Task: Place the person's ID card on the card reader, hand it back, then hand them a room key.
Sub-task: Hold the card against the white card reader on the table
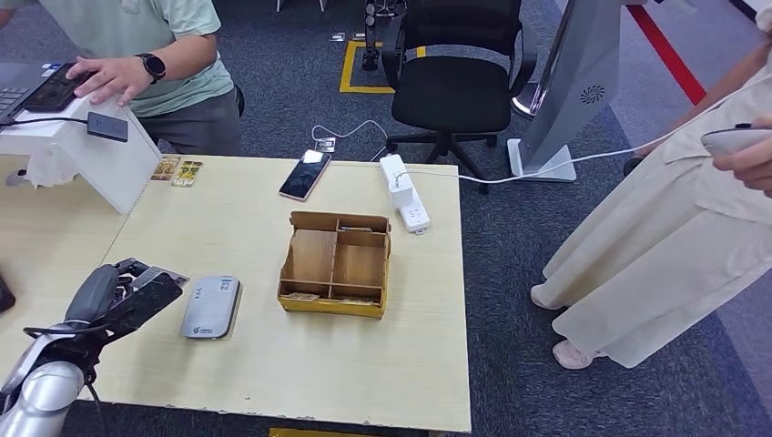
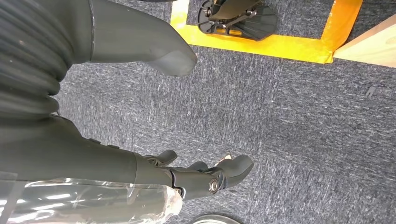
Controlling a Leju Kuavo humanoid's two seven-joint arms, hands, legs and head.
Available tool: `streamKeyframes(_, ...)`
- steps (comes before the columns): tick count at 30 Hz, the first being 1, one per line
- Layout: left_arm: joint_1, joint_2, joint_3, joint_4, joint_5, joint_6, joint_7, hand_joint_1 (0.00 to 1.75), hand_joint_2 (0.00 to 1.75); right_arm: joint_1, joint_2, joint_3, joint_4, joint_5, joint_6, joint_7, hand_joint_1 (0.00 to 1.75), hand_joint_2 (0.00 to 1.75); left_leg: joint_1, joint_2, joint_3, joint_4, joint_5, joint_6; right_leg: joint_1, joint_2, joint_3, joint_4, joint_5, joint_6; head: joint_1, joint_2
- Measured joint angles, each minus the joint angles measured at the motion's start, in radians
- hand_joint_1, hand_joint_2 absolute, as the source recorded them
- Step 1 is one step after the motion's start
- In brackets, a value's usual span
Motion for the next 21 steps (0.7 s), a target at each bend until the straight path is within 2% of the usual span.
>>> streamKeyframes(12,-0.011,0.081,-0.046,0.006,-0.041,-0.104,0.035,1.75,1.75,-0.014,-0.003,0.027,0.0,0.019,0.017,0.017,0.0,1.75,0.0,0.0,0.0,0.0,0.0,0.0,0.0,0.0,0.0,0.0,0.0,0.0,0.0,0.0)
streamKeyframes(21,-0.013,0.101,-0.081,0.008,0.018,-0.111,0.002,1.75,1.75,-0.02,-0.003,0.045,0.0,0.021,0.018,0.019,0.0,1.75,0.0,0.0,0.0,0.0,0.0,0.0,0.0,0.0,0.0,0.0,0.0,0.0,0.001,0.0)
